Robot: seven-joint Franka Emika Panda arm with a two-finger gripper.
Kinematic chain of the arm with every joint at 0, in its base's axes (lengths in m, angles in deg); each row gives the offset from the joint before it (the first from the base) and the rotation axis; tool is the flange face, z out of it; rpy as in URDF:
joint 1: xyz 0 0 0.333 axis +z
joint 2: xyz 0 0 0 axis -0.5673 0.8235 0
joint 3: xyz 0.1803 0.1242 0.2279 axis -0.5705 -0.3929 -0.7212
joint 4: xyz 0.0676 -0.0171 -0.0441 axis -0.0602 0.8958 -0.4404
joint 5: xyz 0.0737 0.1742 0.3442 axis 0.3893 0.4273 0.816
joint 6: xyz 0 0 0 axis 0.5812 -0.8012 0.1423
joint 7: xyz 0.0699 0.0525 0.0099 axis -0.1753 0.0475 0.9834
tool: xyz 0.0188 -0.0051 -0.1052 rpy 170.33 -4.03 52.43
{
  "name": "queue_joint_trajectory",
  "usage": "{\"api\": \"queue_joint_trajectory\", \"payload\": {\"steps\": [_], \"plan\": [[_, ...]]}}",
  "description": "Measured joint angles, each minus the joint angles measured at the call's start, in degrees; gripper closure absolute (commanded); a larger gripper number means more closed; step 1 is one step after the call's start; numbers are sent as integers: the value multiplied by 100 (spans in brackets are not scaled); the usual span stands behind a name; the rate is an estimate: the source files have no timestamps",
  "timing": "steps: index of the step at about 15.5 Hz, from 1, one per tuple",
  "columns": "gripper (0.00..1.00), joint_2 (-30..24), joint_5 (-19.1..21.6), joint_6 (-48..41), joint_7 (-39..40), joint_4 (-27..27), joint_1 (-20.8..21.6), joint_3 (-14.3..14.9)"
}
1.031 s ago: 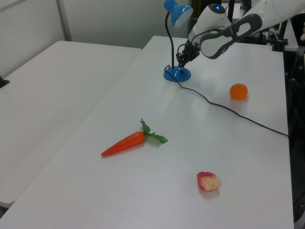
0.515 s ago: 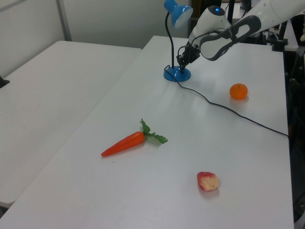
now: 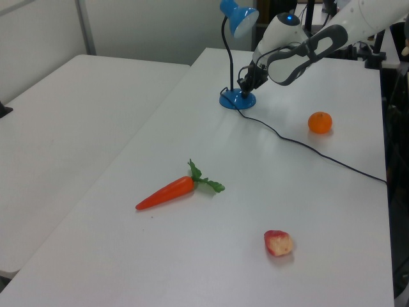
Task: Turn on desk lamp
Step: 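Press down on the switch on the lamp base with the gripper fingers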
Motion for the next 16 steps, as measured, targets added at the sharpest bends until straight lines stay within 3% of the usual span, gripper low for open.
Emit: {"api": "queue_joint_trajectory", "payload": {"steps": [16], "plan": [[100, 21, 2, 0, 0, -180, -109, 3]]}}
